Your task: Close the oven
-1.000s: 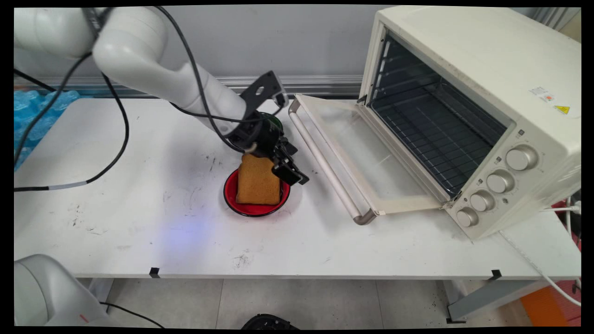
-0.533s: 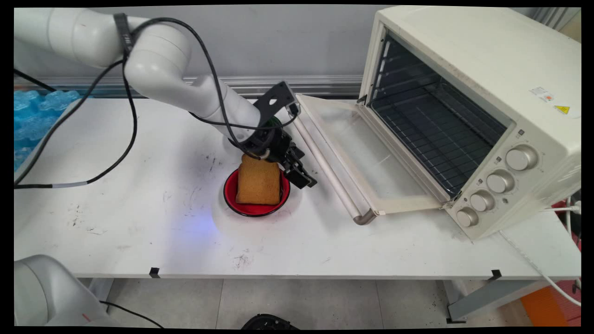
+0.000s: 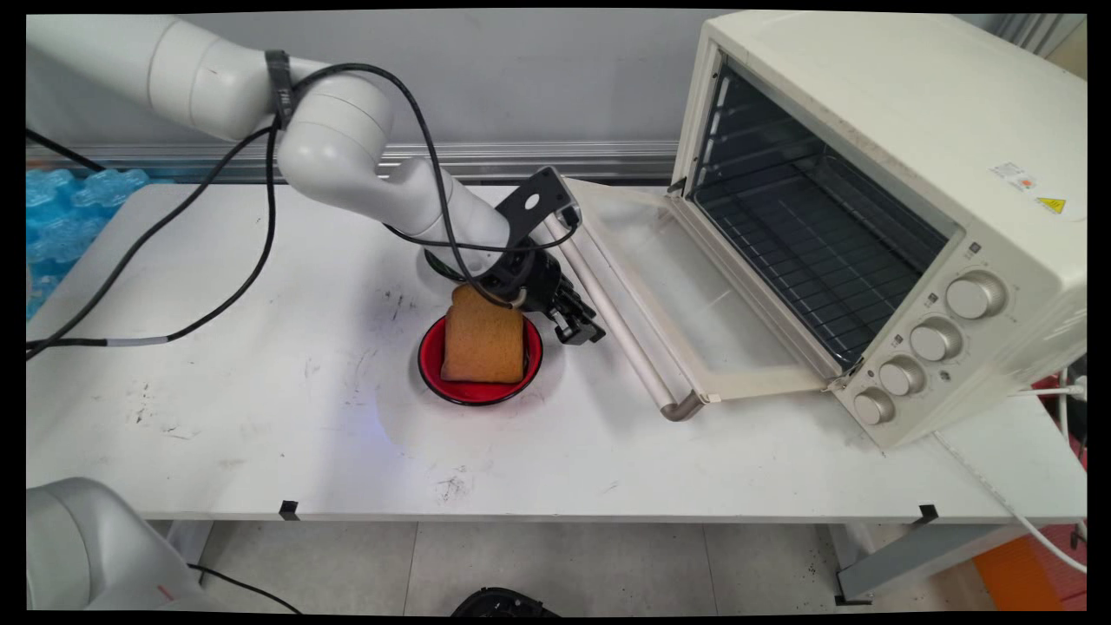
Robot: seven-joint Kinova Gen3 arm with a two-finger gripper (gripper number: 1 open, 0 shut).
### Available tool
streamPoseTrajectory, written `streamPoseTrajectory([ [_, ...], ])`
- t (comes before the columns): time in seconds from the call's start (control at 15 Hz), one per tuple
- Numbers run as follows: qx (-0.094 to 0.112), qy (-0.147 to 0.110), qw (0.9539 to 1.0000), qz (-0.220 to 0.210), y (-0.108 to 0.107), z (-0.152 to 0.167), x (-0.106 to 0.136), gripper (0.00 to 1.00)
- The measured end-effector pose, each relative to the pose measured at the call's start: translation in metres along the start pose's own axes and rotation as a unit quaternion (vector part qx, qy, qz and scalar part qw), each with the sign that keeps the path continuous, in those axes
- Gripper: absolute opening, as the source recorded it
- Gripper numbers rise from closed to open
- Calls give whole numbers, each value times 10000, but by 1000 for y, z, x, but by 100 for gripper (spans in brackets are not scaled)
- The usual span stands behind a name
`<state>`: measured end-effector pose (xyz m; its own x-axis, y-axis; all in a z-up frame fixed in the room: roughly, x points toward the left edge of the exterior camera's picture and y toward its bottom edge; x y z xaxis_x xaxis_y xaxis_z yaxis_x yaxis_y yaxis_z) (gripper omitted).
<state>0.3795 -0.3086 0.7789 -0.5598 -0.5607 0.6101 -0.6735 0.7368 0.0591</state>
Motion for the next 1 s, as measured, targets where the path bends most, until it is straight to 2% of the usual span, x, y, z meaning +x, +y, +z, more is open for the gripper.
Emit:
streamPoseTrajectory([
  [0.53, -12, 161, 9997, -158, -5, 19, 4, 0],
  [1.0, -41, 380, 9991, -178, -7, 21, 12, 0],
])
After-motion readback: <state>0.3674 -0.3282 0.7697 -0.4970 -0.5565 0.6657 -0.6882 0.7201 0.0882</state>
